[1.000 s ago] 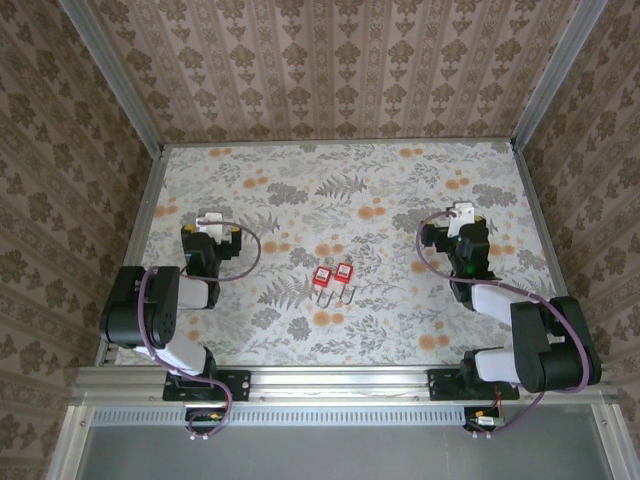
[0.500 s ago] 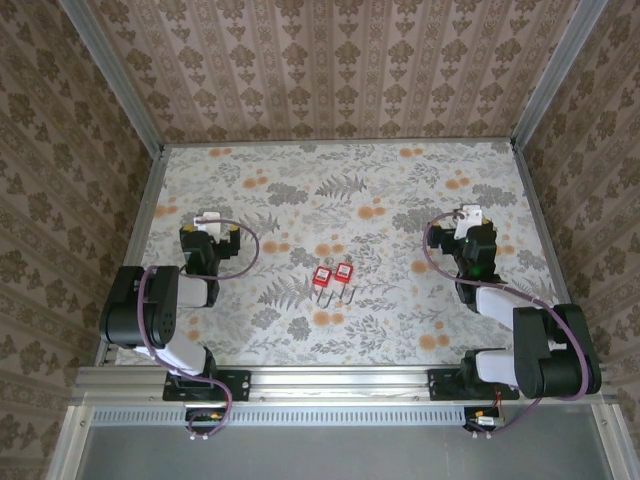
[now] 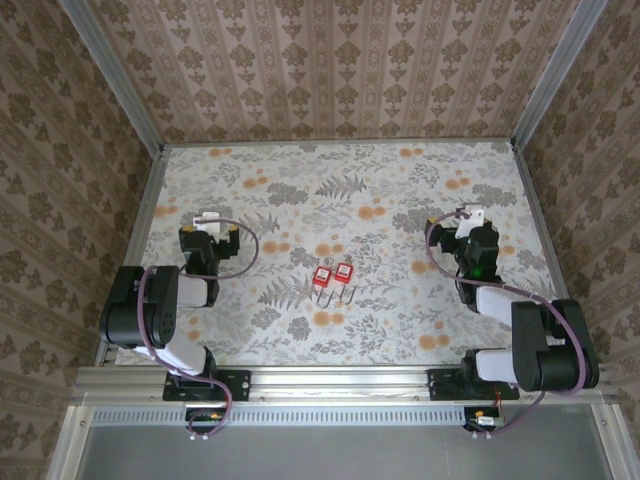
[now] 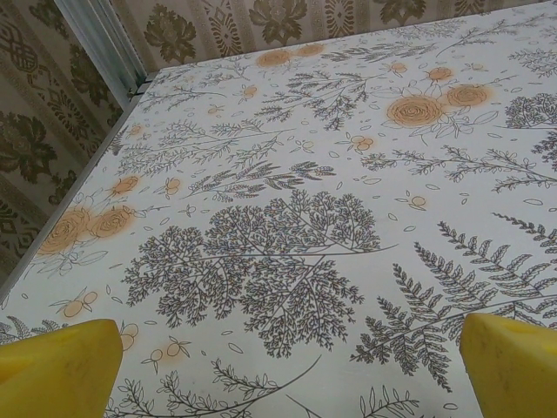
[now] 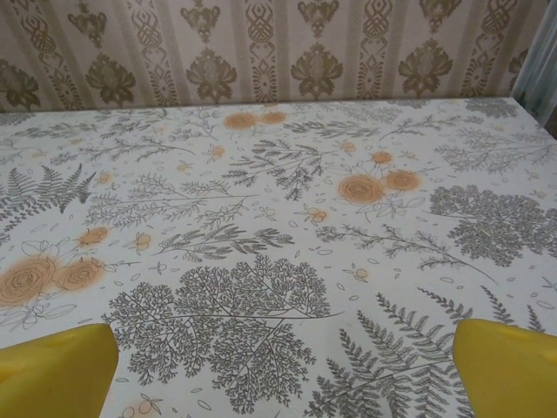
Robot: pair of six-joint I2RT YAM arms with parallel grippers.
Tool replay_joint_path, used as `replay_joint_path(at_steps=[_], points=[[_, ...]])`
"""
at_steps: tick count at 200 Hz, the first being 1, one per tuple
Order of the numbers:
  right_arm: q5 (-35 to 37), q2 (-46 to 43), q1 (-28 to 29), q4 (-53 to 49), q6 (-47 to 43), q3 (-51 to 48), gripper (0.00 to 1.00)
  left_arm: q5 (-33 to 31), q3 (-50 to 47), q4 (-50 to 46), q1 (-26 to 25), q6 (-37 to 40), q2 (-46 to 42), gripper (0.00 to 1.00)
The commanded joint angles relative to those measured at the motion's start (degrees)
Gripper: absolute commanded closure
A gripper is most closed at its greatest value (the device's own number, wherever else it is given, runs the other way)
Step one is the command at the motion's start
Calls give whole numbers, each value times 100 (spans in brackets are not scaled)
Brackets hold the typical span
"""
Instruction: Unlock with the key
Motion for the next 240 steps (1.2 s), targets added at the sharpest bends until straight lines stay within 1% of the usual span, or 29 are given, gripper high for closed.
replay_joint_path(at_steps=[1, 11, 17, 21, 27, 33, 44, 54, 73, 88, 208, 240], points=[[142, 621, 99, 1084, 103, -248, 0, -43, 149, -75, 61, -124, -75, 0], [242, 1082, 179, 1744, 18, -350, 0, -45, 148, -75, 65, -124, -74, 0], [224, 1210, 226, 2070, -41, -396, 0, -46, 149, -71, 65, -124, -75, 0], [264, 1146, 262, 1942, -78, -383, 0, -48, 148, -75, 69, -123, -75, 0], [317, 975, 326, 1492, -114, -297, 0, -43, 148, -74, 69, -123, -70, 0], [222, 914, 360, 1078, -193, -134, 0, -43, 148, -75, 69, -124, -74, 0], [14, 1067, 365, 855, -291, 122, 0, -43, 148, -75, 70, -121, -76, 0], [144, 1006, 363, 351, -235, 322, 0, -39, 148, -75, 69, -125, -77, 0], [330, 1047, 303, 80, -74, 498, 0, -43, 148, -75, 68, -123, -76, 0], [246, 1068, 215, -38, 2, 564, 0, -43, 148, -75, 69, -120, -70, 0], [263, 1062, 231, 52, -16, 522, 0, -34, 148, -81, 69, -123, -80, 0], [584, 1053, 372, 194, -78, 450, 0, -37, 148, -77, 69, -123, -78, 0]])
